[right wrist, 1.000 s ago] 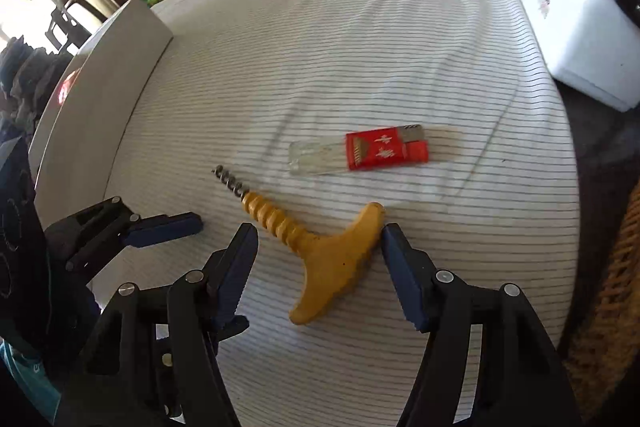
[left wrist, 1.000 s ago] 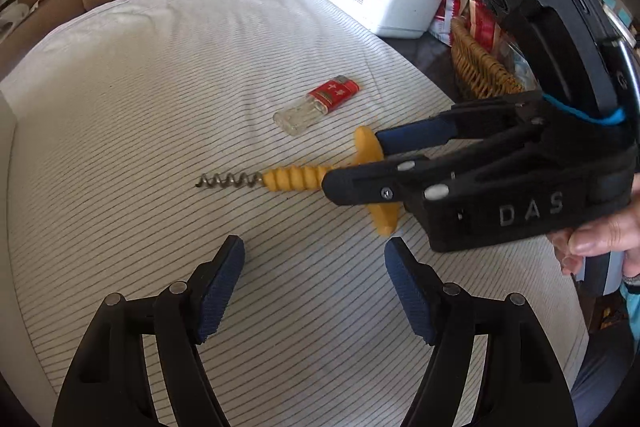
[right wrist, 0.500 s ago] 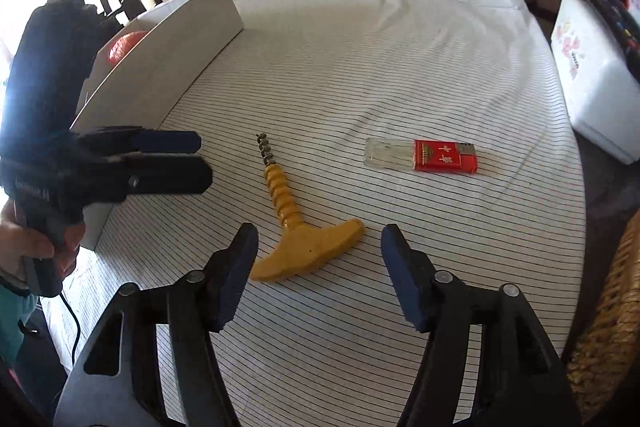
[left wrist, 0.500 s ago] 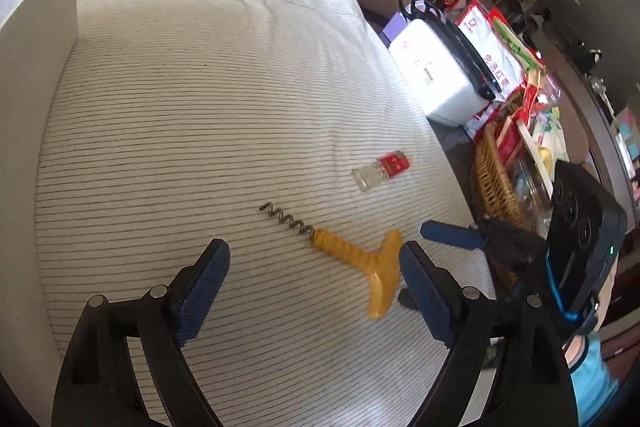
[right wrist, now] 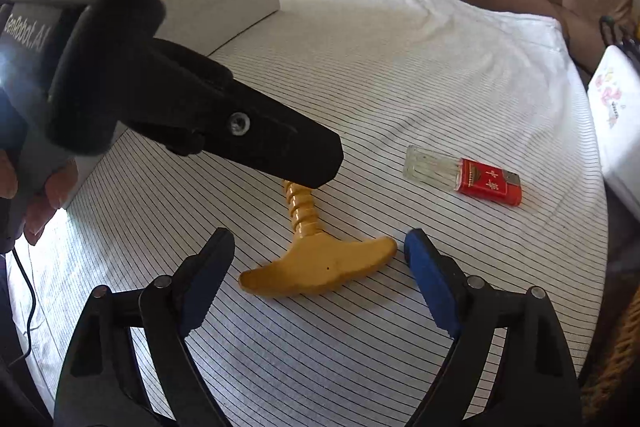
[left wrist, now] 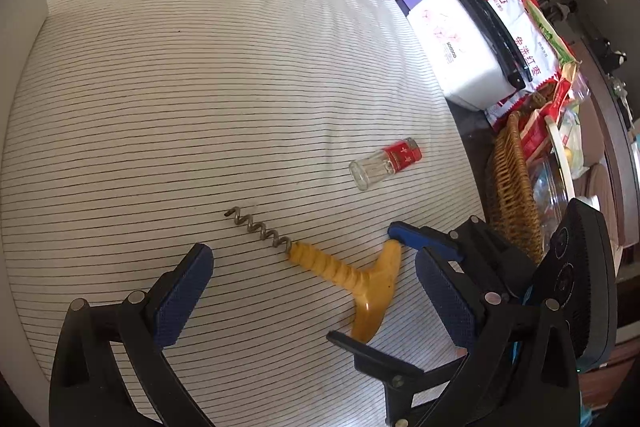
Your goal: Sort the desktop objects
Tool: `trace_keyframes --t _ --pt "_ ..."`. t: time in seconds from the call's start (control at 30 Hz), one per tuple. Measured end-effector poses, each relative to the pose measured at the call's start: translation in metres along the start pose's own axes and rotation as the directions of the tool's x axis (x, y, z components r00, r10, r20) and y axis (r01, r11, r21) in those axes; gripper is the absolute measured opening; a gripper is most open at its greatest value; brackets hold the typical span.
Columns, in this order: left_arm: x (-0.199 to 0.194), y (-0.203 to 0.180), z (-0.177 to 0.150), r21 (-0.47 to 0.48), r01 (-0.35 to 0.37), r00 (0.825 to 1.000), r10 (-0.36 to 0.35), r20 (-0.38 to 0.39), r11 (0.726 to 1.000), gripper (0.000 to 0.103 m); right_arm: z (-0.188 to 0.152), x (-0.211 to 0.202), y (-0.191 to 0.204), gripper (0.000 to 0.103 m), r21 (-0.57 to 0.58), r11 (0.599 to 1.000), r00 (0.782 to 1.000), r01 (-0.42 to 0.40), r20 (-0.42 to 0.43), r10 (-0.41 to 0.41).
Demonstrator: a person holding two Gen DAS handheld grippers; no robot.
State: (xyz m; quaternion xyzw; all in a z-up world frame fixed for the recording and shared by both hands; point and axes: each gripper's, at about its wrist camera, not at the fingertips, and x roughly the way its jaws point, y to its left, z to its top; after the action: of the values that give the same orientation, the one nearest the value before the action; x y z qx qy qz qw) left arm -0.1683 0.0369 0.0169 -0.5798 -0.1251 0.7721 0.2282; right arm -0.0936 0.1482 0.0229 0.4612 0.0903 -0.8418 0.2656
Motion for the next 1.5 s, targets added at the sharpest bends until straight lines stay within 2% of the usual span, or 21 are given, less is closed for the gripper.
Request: trace_keyframes --t 0.03,0.1,0.17,0.23,0.33,0.4,0.43,0.63,0.77,0.8,0.9,0.93,1.03,1.07,1.13,1.17,1.27,1.37,1.47,1.5 --pt "0.002 0.002 -0.001 -0.007 -0.004 1.000 0.004 -0.006 1.000 0.103 0.000 0.001 0.001 0.068 -0.004 1.000 1.000 0.013 0.007 -0.013" --pt "0.000 0.002 -0.004 -0.001 -0.001 1.000 0.001 0.001 1.000 0.103 0.000 0.001 0.001 0.051 -0.008 0.999 0.999 0.038 0.017 -0.038" --pt "0.000 0.003 -0.006 0.002 -0.006 1.000 0.006 0.002 1.000 0.103 -0.001 0.001 -0.002 0.051 0.023 1.000 1.000 0.018 0.018 -0.018" --pt "-0.001 0.003 -0.008 -0.002 -0.005 1.000 0.005 0.000 1.000 0.103 -0.004 0.000 -0.001 0.051 0.019 0.999 0.999 0.037 0.011 -0.037" --pt "-0.003 0.005 -0.010 -0.007 0.003 1.000 -0.003 -0.004 1.000 0.103 -0.010 -0.004 0.003 0.054 0.017 1.000 1.000 0.023 0.011 -0.023" --pt "-0.004 0.006 -0.012 -0.004 0.003 1.000 -0.003 -0.009 1.000 0.103 -0.016 -0.007 0.009 0.078 -0.015 1.000 1.000 0.027 0.009 -0.026" --pt "-0.004 0.006 -0.013 -0.002 0.002 1.000 -0.002 -0.010 1.000 0.103 -0.018 -0.009 0.011 0.084 -0.036 0.999 0.999 0.030 0.012 -0.030" --pt "-0.005 0.007 -0.014 0.004 0.008 1.000 -0.008 -0.012 1.000 0.103 -0.023 -0.004 0.024 0.084 -0.127 0.991 0.999 0.044 -0.003 -0.044" --pt "-0.005 0.008 -0.014 0.005 0.015 1.000 -0.015 -0.013 1.000 0.103 -0.024 -0.001 0.029 0.083 -0.202 0.977 0.998 0.066 0.018 -0.063" --pt "-0.005 0.007 -0.014 0.005 0.013 1.000 -0.013 -0.012 1.000 0.103 -0.023 -0.001 0.027 0.079 -0.199 0.978 0.998 0.063 0.023 -0.059" --pt "-0.004 0.005 -0.014 0.016 0.000 1.000 0.001 -0.016 1.000 0.103 -0.020 0.000 0.021 0.041 -0.164 0.986 0.999 0.017 0.037 -0.011" --pt "-0.003 0.005 -0.014 0.018 -0.003 1.000 0.003 -0.018 1.000 0.103 -0.018 0.000 0.019 0.037 -0.150 0.989 0.999 0.013 0.034 -0.008" --pt "-0.005 0.008 -0.014 -0.004 0.015 1.000 -0.015 -0.019 1.000 0.103 -0.015 0.001 0.017 0.037 -0.147 0.989 1.000 0.016 0.020 -0.013" --pt "-0.007 0.010 -0.014 -0.016 0.024 1.000 -0.024 -0.016 1.000 0.103 -0.014 0.000 0.017 0.042 -0.146 0.989 0.999 0.027 0.022 -0.024" --pt "-0.010 0.016 -0.015 -0.040 0.026 1.000 -0.026 0.000 0.999 0.103 -0.013 -0.002 0.015 0.074 -0.153 0.985 0.996 0.079 0.044 -0.073" --pt "-0.014 0.020 -0.014 -0.051 0.021 1.000 -0.021 0.018 0.998 0.103 -0.012 -0.004 0.013 0.078 -0.145 0.985 0.995 0.091 0.062 -0.082" --pt "-0.023 0.035 -0.008 -0.101 -0.008 0.997 0.016 0.076 0.995 0.103 -0.006 -0.005 0.002 0.079 -0.043 0.999 0.996 0.025 0.088 -0.021" --pt "-0.025 0.048 0.002 -0.137 -0.017 0.995 0.031 0.098 0.990 0.103 -0.002 0.002 0.002 0.079 0.024 1.000 0.996 -0.013 0.088 0.011" --pt "-0.021 0.053 0.007 -0.147 0.001 0.996 0.013 0.093 0.989 0.103 -0.001 0.012 0.007 0.077 0.019 1.000 0.999 0.013 0.051 -0.014" --pt "-0.021 0.053 0.006 -0.143 0.001 0.996 0.012 0.089 0.990 0.103 -0.001 0.012 0.007 0.066 0.007 1.000 0.998 0.031 0.049 -0.031"
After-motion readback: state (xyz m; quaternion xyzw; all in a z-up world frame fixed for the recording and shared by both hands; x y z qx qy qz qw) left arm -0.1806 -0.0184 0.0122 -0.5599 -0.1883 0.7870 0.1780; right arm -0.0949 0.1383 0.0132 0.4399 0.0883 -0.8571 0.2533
